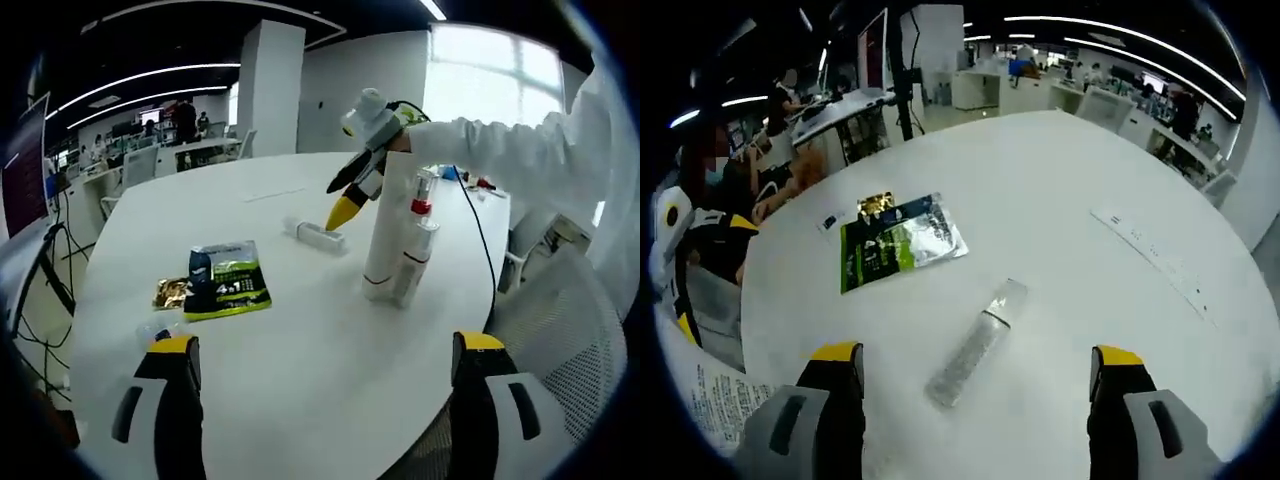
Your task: Arrange the skincare products in the storage area until every visible bottle or jar stands upright without overlapping.
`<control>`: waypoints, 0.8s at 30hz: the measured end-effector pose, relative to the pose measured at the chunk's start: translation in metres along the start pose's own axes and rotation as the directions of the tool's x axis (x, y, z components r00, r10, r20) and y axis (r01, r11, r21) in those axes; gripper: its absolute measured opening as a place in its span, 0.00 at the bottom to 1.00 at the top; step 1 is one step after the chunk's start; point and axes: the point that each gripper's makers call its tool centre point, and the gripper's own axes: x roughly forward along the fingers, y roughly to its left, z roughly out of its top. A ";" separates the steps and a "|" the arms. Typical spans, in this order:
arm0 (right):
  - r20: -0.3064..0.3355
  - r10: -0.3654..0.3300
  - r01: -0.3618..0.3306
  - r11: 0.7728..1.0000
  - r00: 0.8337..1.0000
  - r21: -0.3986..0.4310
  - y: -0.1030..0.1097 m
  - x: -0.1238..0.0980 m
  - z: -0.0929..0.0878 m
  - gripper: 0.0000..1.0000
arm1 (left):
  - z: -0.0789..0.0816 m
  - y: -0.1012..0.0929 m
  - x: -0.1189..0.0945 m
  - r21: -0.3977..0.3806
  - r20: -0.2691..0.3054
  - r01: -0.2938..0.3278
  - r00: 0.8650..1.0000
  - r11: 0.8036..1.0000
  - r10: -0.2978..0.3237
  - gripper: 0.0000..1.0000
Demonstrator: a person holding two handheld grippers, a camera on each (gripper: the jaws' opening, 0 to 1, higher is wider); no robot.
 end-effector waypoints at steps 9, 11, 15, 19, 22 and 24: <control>-0.052 0.037 -0.036 0.999 0.998 0.019 0.008 0.021 -0.006 0.83 | -0.005 0.001 0.000 0.005 -0.022 -0.001 1.000 1.000 0.001 0.99; -0.059 0.035 -0.034 0.999 0.998 0.014 0.011 0.023 -0.008 0.80 | -0.005 0.001 0.001 0.004 -0.022 -0.002 1.000 1.000 0.002 0.99; -0.077 0.026 -0.027 1.000 0.997 -0.007 0.013 0.029 -0.012 0.80 | -0.003 -0.001 0.002 -0.005 -0.014 0.004 1.000 1.000 -0.004 0.99; -0.078 0.024 -0.025 1.000 0.997 -0.008 0.009 0.034 -0.012 0.81 | -0.004 -0.002 0.002 -0.004 -0.018 0.010 1.000 1.000 -0.010 0.99; -0.090 0.026 -0.027 1.000 0.996 -0.013 0.010 0.038 -0.016 0.79 | -0.004 -0.001 0.003 -0.008 -0.021 0.006 1.000 1.000 -0.007 0.99; -0.102 0.026 -0.028 0.999 0.994 -0.023 0.011 0.040 -0.018 0.76 | -0.005 -0.001 0.003 -0.010 -0.024 0.007 1.000 1.000 -0.007 0.99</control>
